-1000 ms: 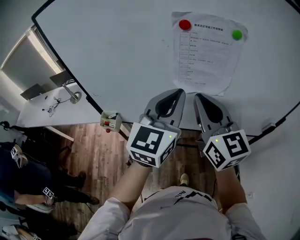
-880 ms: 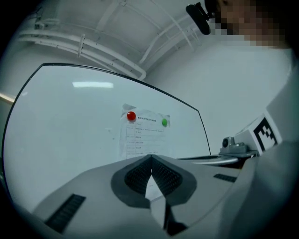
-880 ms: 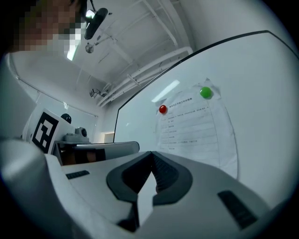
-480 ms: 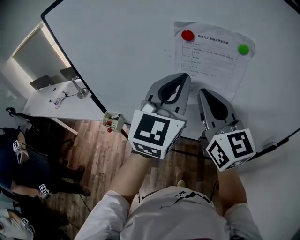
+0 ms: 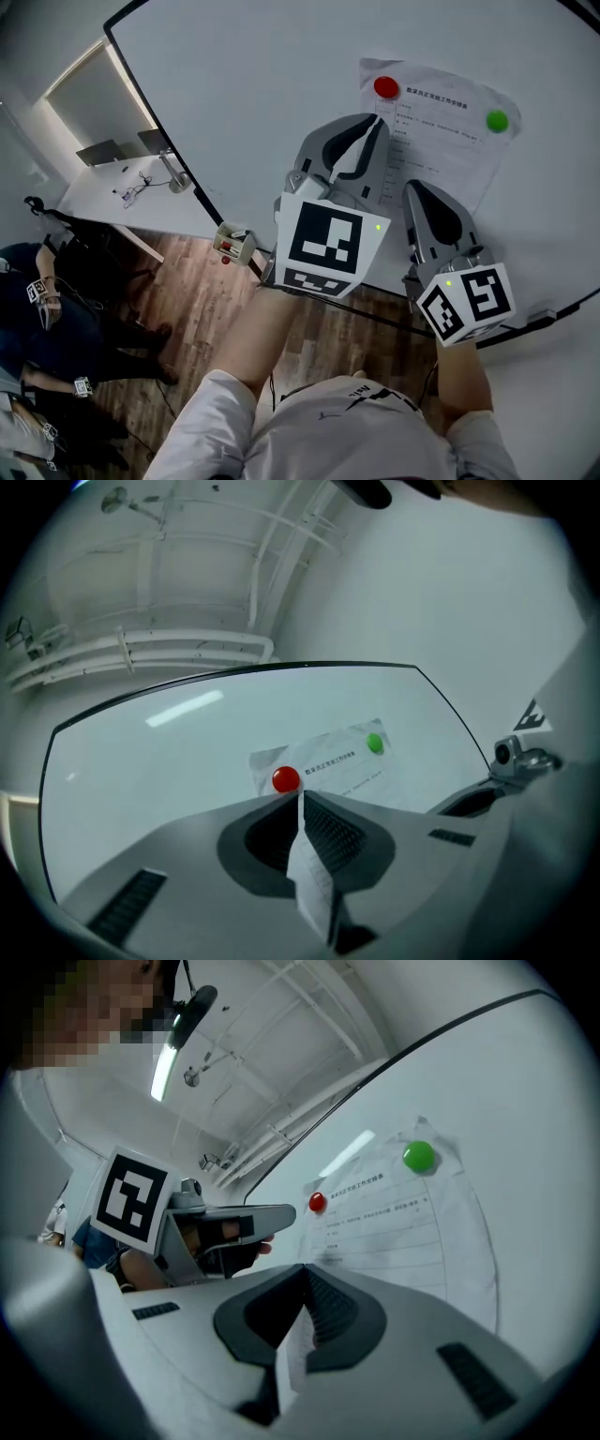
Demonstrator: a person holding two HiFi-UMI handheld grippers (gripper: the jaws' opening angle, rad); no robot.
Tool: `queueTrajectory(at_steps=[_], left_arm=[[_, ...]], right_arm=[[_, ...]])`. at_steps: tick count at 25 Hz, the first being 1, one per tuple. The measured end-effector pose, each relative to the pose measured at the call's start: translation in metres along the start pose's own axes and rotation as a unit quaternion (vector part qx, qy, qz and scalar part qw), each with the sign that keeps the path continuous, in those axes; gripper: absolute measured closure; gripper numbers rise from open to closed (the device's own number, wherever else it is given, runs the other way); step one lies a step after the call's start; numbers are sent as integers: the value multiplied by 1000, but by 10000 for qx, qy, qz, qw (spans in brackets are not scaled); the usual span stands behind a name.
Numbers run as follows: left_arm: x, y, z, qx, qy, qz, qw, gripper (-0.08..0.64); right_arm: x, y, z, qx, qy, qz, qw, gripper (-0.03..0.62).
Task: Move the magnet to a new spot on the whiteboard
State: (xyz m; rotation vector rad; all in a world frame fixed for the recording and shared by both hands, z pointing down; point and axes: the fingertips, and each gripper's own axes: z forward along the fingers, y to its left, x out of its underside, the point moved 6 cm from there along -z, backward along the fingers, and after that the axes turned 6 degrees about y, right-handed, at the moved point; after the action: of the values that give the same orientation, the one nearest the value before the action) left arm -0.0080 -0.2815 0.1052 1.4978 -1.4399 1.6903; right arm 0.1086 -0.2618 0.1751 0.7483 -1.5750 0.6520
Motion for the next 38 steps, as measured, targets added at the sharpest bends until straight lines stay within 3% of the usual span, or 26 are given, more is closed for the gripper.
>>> queueTrajectory(at_steps=[5, 9, 15, 23, 38], left_arm=[[-12, 5, 8, -227, 6, 335, 9992, 539], [-15, 2, 17, -276, 130, 648, 9974, 462], [-20, 7, 27, -536, 299, 1046, 9926, 440], [-25, 4, 39, -598, 521, 1448, 9863, 423], [-25, 5, 44, -743, 514, 1444, 9854, 425]], right_arm=[[0, -6, 0, -73, -55, 52, 9999, 580], [0, -10, -2, -115, -87, 89, 9999, 580], [-1, -15, -2, -187, -140, 144, 9996, 580], [2, -21, -1, -243, -141, 216, 9994, 580], [6, -26, -4, -285, -151, 268, 9991, 580]])
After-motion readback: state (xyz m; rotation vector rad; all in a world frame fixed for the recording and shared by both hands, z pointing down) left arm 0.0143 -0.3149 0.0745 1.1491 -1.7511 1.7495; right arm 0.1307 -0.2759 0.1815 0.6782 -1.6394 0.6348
